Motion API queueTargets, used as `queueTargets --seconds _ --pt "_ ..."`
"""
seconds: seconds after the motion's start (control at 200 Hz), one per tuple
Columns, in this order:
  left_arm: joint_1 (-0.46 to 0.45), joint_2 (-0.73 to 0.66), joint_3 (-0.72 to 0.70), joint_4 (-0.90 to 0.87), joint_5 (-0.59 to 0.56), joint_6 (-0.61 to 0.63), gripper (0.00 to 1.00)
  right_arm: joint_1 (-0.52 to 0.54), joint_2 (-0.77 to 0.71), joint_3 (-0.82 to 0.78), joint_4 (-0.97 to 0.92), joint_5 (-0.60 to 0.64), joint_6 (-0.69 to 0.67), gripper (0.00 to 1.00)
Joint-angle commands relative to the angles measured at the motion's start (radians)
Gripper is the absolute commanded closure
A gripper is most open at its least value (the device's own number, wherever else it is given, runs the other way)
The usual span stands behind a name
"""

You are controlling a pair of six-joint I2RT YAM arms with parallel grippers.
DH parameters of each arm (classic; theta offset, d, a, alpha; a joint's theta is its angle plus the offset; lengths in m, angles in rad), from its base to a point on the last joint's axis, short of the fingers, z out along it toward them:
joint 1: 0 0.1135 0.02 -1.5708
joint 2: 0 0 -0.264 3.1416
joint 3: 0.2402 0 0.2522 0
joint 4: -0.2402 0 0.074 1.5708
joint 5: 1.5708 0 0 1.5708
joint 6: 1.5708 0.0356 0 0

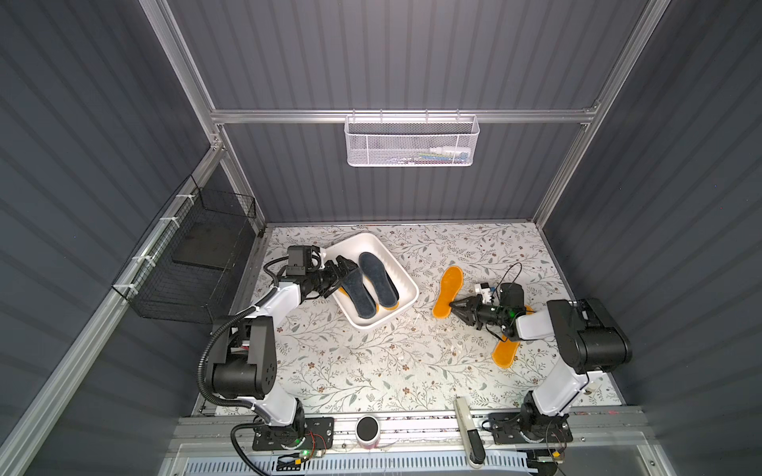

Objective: Put the insoles into the storage box
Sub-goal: Adjust the insole at the center of the board.

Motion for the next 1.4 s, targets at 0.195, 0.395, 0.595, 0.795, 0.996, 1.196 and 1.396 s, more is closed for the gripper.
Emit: queueTargets --seconds 0.195,0.395,0.595,0.795,0.996,1.196,1.396 --pt "-0.001 -0.020 0.031 -0.018 -0.004 0.024 0.00 0.007 -0.088 0.127 -0.463 0.124 -0.212 0.58" --pt "-0.001 -0.016 0.031 -0.012 0.003 0.024 0.00 0.008 -0.262 0.209 -0.836 0.375 -0.311 0.51" --pt "-0.001 -0.013 0.032 0.000 0.010 0.020 0.00 0.002 -0.490 0.252 -1.238 0.810 -0.314 0.36" --pt "-0.001 0.001 0.031 0.013 0.023 0.014 0.00 -0.066 -0.572 0.195 -1.401 0.965 -0.324 0.25" --pt "-0.001 0.001 0.029 0.013 0.025 0.019 0.00 -0.112 -0.502 0.142 -1.349 0.920 -0.370 0.23" --pt "-0.002 -0.009 0.025 0.001 0.017 0.026 0.00 -0.110 -0.399 0.145 -1.272 0.869 -0.385 0.22" --pt "-0.002 -0.016 0.025 -0.013 0.007 0.031 0.00 -0.065 -0.303 0.168 -1.186 0.809 -0.427 0.22"
